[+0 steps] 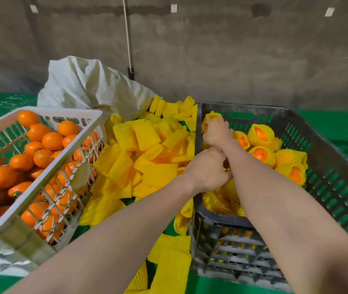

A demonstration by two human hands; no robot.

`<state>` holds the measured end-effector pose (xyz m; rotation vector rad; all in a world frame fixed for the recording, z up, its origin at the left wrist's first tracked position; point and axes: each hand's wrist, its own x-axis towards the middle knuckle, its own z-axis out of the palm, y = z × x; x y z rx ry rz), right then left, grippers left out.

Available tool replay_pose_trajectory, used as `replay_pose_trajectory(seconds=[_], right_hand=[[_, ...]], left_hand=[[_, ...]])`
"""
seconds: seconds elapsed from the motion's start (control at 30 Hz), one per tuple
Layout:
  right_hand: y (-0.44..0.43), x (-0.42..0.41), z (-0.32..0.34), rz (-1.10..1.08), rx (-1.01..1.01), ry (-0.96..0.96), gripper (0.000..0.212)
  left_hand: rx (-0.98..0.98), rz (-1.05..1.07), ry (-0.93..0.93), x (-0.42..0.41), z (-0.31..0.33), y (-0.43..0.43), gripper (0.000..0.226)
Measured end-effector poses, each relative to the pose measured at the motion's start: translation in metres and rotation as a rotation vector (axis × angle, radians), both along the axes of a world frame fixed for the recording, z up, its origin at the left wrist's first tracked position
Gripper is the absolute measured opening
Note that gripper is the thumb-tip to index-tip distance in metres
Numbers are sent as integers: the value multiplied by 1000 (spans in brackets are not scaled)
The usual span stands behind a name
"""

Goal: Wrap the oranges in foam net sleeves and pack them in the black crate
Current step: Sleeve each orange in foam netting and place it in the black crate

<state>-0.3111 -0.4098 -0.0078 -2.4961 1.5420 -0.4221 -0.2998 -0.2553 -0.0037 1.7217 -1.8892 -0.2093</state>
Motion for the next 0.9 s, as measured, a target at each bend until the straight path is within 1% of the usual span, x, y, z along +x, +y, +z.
replay_pose_trajectory(seconds=[0.07, 0.1, 0.17, 0.23, 0.33, 0.47, 0.5, 0.53, 0.57, 0.6, 0.67, 0.73, 0.77, 0.83, 0.9], right_hand=[[17, -1, 13, 1, -73, -122, 39], [26, -1, 21, 10, -107, -182, 37], [50, 2, 35, 68, -166, -268, 33], [79, 7, 46, 179, -215, -334, 32], [131, 18, 49, 358, -259, -410, 29], [193, 44, 22, 521, -212, -457, 26], [205, 52, 9, 537, -170, -425, 25], [215, 59, -8, 540, -107, -351, 26], [223, 64, -27, 531, -28, -221, 28], [230, 68, -47, 519, 58, -42, 30], [238, 72, -84, 534, 231, 306, 40], [244, 72, -110, 570, 359, 511, 52], [246, 73, -118, 577, 397, 565, 57], [248, 74, -127, 560, 441, 613, 63], [247, 78, -126, 511, 455, 575, 59]], left_hand=[[-102, -13, 201, 3, 1, 10, 20], [-134, -5, 264, 6, 0, 15, 19], [-149, 32, 314, 15, -4, 28, 25], [-151, 76, 371, 32, -6, 43, 32], [-179, 162, 487, 78, 1, 69, 23], [-113, 296, 483, 142, 9, 110, 17], [-82, 351, 484, 155, 7, 120, 16], [-42, 401, 508, 166, 4, 129, 14], [0, 437, 537, 175, 1, 139, 11], [40, 457, 553, 182, -3, 149, 10], [104, 452, 519, 192, -11, 168, 9], [125, 404, 478, 198, -19, 183, 7], [128, 381, 466, 202, -22, 188, 6], [155, 354, 456, 208, -27, 196, 5], [191, 335, 454, 213, -31, 199, 9]])
